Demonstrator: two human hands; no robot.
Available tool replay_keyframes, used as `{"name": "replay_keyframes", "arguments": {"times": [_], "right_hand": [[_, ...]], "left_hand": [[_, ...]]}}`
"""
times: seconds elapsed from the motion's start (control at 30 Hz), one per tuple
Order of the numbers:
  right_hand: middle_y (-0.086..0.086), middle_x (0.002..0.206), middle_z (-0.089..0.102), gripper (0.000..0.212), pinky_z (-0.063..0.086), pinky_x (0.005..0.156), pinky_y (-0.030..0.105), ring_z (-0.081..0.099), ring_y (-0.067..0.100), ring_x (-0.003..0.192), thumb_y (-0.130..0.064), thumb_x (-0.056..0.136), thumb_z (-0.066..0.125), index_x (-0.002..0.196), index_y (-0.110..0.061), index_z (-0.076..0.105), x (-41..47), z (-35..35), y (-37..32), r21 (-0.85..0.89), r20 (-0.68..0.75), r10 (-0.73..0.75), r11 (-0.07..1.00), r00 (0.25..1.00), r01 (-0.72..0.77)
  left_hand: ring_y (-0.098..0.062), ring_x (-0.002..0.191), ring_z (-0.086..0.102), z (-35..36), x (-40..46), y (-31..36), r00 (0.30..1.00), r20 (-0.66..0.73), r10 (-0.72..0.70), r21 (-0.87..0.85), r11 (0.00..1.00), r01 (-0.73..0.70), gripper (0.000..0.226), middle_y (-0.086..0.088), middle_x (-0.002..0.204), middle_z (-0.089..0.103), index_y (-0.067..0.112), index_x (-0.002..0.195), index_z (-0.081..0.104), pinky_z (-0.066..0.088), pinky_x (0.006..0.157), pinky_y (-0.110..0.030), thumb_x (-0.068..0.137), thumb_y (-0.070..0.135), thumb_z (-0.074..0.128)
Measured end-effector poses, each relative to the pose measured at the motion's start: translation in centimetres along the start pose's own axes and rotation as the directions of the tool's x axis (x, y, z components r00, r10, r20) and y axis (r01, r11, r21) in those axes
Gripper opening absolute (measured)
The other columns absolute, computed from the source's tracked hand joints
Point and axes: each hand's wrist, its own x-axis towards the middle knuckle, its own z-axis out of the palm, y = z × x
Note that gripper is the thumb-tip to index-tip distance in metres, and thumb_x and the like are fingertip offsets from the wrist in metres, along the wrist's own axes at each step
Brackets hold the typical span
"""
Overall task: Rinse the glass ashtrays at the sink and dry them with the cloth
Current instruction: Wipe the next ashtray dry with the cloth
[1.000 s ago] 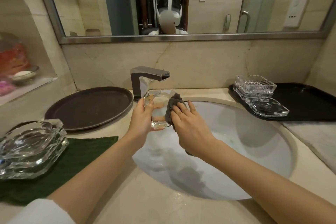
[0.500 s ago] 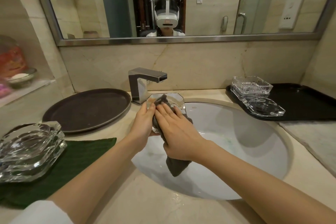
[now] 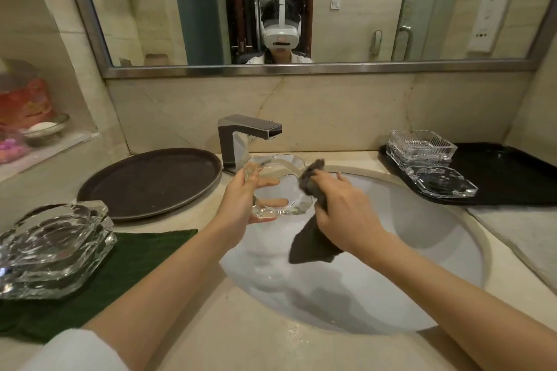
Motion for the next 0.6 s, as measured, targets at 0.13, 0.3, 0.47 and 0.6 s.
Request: {"name": "replay_keyframes", "arguments": {"times": [0.13, 0.3, 0.47, 0.6], "right_hand": [[0.005, 0.099, 0.061, 0.041, 0.034, 0.074, 0.026, 0.056, 0.022, 0.093, -0.025, 0.098, 0.042, 0.137, -0.013, 0.041, 0.0, -0.3, -1.3, 0.466, 0.109, 0.247, 0.843, 0.963, -0.269], [-0.006, 0.092, 0.066, 0.036, 0.048, 0.084, 0.029, 0.063, 0.015, 0.093, -0.04, 0.1, 0.029, 0.105, -0.022, 0.06, 1.3, -0.4, -2.5, 0.811, 0.276, 0.396, 0.394, 0.876, -0.434], [0.006, 0.065, 0.069, 0.04, 0.053, 0.061, 0.026, 0.065, 0.019, 0.06, -0.035, 0.098, 0.04, 0.08, -0.009, 0.064, 3.4, -2.3, -1.4, 0.836, 0.501, 0.417, -0.006, 0.758, -0.549], [0.011, 0.074, 0.07, 0.039, 0.055, 0.068, 0.031, 0.067, 0.023, 0.065, -0.037, 0.097, 0.041, 0.09, -0.007, 0.066, 3.3, -2.0, -1.1, 0.817, 0.576, 0.223, -0.178, 0.786, -0.548]], "left_hand": [[-0.024, 0.072, 0.072, 0.3, 0.0, -0.1, 0.997, 0.052, 0.048, 0.084, 0.995, -0.053, 0.033, 0.0, 0.101, 0.069, 0.023, 0.13, 0.044, 0.054, 0.071, -0.039, 0.101, 0.032, 0.033], [-0.015, 0.06, 0.069, 0.0, -0.1, 0.2, 0.989, 0.115, 0.094, 0.179, 0.977, -0.114, 0.025, 0.0, 0.09, 0.068, 0.019, 0.125, 0.045, 0.052, 0.074, -0.031, 0.1, 0.018, 0.039], [-0.013, 0.053, 0.066, 0.0, -0.5, 1.0, 0.978, 0.203, 0.041, 0.16, 0.984, -0.074, 0.019, -0.005, 0.078, 0.065, 0.018, 0.119, 0.044, 0.05, 0.049, -0.023, 0.101, 0.018, 0.036], [-0.014, 0.05, 0.064, 0.0, -0.5, 0.6, 0.983, 0.179, 0.042, 0.165, 0.984, -0.072, 0.017, -0.004, 0.072, 0.064, 0.018, 0.117, 0.042, 0.049, 0.048, -0.023, 0.101, 0.019, 0.036]]}}
